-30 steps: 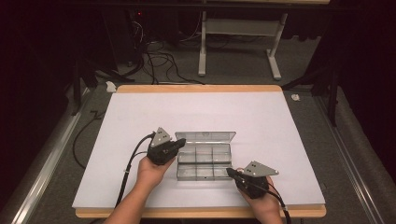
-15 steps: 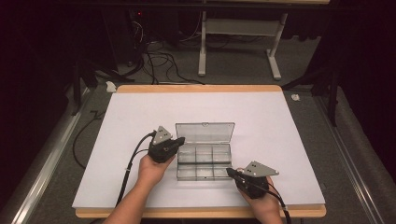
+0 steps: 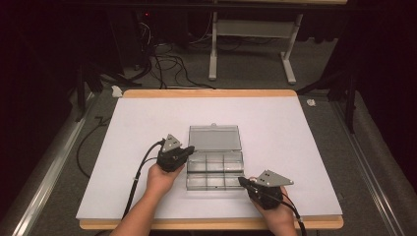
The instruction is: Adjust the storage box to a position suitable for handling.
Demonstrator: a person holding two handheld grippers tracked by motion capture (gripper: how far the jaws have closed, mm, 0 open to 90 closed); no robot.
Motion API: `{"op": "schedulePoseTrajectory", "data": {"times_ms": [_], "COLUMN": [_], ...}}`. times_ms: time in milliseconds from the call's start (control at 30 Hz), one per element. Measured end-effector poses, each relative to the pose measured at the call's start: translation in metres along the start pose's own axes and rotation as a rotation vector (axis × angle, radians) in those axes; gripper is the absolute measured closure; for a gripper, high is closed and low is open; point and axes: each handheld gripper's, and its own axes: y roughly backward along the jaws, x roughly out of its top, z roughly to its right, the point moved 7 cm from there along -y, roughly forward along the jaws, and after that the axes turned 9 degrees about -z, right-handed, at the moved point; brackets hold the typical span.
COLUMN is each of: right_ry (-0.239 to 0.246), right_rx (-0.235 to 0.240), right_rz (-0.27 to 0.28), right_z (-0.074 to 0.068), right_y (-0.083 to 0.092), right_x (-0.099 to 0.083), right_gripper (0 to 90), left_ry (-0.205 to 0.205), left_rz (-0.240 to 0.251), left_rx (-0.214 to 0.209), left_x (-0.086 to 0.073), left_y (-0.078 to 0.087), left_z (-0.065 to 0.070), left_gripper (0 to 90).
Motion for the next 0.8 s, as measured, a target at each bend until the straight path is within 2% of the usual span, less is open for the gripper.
{"op": "schedulePoseTrajectory", "data": {"times_ms": [200,300,500,633,733,800], "right_ry": [0.003,-0.001,-0.005,-0.005,-0.006,-0.007], "right_rx": [0.003,0.006,0.003,0.005,0.005,0.004], "right_rz": [0.003,0.004,0.004,0.007,0.008,0.008], "right_z": [0.0,0.0,0.0,0.0,0.0,0.0], "right_y": [-0.001,-0.001,0.0,0.0,0.0,0.0], "right_x": [0.0,0.0,0.0,0.0,0.0,0.0], "right_gripper": [90.0,90.0,89.5,89.3,89.3,89.3], "left_ry": [0.0,-0.009,-0.005,0.013,-0.002,0.0], "left_rz": [0.038,0.039,-0.017,-0.057,-0.092,-0.099], "left_rx": [0.006,0.024,0.061,0.076,0.103,0.114], "left_x": [0.005,0.0,-0.032,-0.058,-0.076,-0.085], "left_y": [0.014,0.025,0.045,0.062,0.075,0.082], "left_z": [-0.001,-0.003,-0.019,-0.031,-0.041,-0.048], "left_gripper": [84.1,75.8,59.0,53.5,48.9,45.9]}}
